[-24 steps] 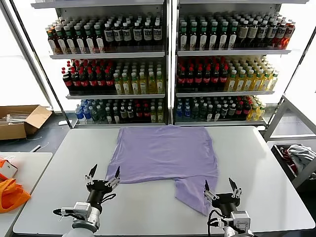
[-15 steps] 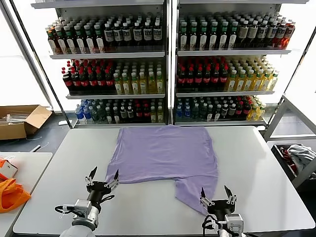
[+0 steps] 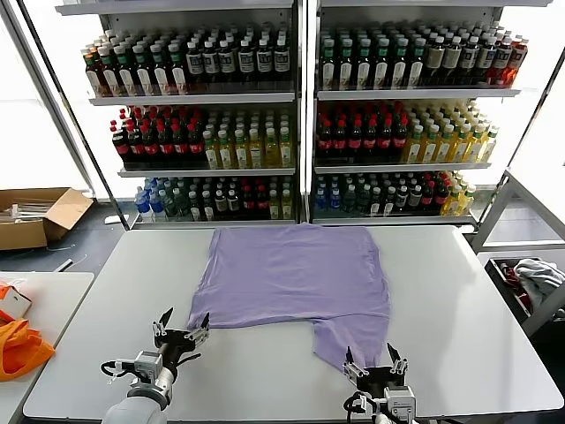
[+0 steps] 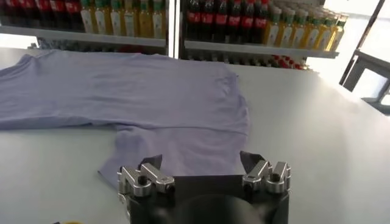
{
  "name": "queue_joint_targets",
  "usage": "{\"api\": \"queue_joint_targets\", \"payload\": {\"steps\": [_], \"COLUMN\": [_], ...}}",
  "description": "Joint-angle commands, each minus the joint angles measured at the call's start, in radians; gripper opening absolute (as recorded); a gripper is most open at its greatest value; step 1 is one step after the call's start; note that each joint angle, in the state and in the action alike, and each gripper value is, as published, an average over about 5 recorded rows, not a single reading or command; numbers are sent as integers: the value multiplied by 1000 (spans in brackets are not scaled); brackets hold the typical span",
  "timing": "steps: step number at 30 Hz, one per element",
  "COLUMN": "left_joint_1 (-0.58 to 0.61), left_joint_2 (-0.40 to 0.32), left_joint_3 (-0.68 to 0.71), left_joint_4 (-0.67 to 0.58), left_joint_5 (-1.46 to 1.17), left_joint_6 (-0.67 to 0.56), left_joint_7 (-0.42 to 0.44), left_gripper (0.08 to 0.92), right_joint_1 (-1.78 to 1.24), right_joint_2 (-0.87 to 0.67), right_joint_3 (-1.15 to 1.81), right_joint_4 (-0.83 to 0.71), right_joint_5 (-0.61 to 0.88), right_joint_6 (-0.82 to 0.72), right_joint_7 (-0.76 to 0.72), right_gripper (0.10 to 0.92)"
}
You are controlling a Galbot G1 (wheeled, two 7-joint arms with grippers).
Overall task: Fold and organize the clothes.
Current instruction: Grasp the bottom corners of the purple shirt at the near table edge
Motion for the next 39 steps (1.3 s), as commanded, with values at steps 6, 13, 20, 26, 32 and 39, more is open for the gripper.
{"api": "queue_joint_targets", "payload": {"steps": [6, 13, 20, 26, 32, 39], "left_joint_1": [-22, -12, 10, 24, 35, 41], "left_joint_2": [9, 4, 9, 9, 8, 1], "left_joint_3": [7, 14, 26, 34, 41, 50], "left_joint_4": [28, 30, 15, 1, -11, -13], "left_joint_5": [-30, -40, -81, -108, -99, -85], "left_joint_6": [6, 5, 18, 33, 34, 28], "left_joint_7": [-6, -6, 1, 2, 4, 14], "left_gripper": [822, 823, 819, 693, 519, 320], "right_joint_1": [8, 16, 9, -7, -29, -50], "right_joint_2": [17, 34, 43, 36, 33, 28], "right_joint_3": [-14, -16, -19, -18, -8, 7], "right_joint_4": [-42, -77, -94, -107, -108, -76], "right_joint_5": [8, 30, 47, 66, 96, 63], "right_joint_6": [-4, 1, 13, 42, 79, 133], "right_joint_7": [14, 17, 15, -6, -7, -26], "right_gripper": [823, 823, 818, 681, 508, 309]}}
